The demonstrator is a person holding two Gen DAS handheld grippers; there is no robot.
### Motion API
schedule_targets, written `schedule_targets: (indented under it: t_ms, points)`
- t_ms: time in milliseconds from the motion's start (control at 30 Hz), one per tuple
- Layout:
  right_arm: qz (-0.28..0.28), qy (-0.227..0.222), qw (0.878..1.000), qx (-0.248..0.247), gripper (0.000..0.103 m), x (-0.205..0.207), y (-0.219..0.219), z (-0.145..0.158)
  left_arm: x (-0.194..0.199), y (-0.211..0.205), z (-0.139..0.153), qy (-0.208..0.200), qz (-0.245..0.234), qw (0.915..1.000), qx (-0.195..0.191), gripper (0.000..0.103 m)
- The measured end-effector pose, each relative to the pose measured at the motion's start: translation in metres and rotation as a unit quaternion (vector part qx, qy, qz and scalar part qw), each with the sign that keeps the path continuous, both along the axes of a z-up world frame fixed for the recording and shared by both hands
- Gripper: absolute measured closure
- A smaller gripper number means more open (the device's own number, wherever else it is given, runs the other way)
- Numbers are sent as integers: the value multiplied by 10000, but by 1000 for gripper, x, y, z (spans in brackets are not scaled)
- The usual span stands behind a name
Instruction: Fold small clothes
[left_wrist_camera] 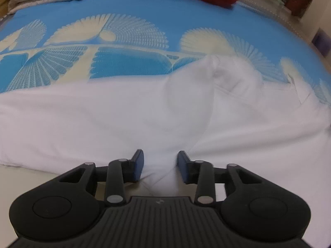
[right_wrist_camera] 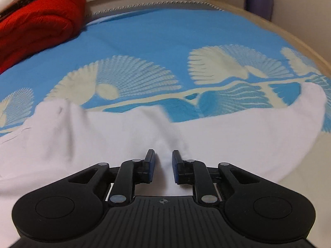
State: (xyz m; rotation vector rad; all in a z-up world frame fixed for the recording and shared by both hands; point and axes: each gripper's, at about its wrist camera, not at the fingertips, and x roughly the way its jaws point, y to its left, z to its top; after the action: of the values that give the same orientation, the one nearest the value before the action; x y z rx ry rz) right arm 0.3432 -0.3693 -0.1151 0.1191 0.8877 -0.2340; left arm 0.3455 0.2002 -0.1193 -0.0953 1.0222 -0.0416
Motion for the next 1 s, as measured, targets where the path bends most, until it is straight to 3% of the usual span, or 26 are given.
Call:
schedule_targets:
  t_ms: [67, 133, 200, 267, 333, 400, 433, 467, 600, 800, 900, 1000]
  points:
    - [-62, -24, 9998, -176, 91, -3, -5, 7, 5, 3, 8, 209, 357, 9991, 72, 63]
    - [-376, -142, 9974, -605, 85, -7, -12, 14, 8, 1, 21, 206, 594, 9976, 291, 65]
    - [-763, -234, 9951, -591, 85, -14, -30, 17, 1, -7, 32, -9, 236, 9997, -35, 65]
    - [-1091, -187, 9938, -95, 85, -22, -56, 13, -5, -21, 35, -1, -373, 9980, -512, 65]
    - [-1288, -165, 9908, 379, 85, -32, -80, 8, -16, -40, 32, 89, -1136, 9915, -636, 64]
    - [-1300, -226, 9896, 570, 85, -40, -94, 4, -29, -60, 21, 238, -1767, 9840, -7, 64]
    - [-1298, -214, 9903, 448, 89, -41, -99, 4, -33, -63, 9, 463, -1901, 9798, 421, 64]
    - [-1318, -155, 9909, 231, 91, -43, -104, 4, -40, -61, 6, 366, -2018, 9768, 621, 64]
    - [-1440, -99, 9892, 246, 95, -45, -118, 8, -40, -44, 16, 687, -1470, 9856, 477, 64]
    - [-1143, -41, 9934, 122, 80, -51, -105, 31, -72, -41, 34, 939, -1760, 9797, 214, 64]
    - [-829, 125, 9941, 685, 77, -61, -84, 39, -96, -37, 38, 1141, -1758, 9778, 43, 64]
    - [-503, 678, 9887, 1237, 77, -77, -52, 35, -115, -32, 35, 1571, -1606, 9744, 44, 64]
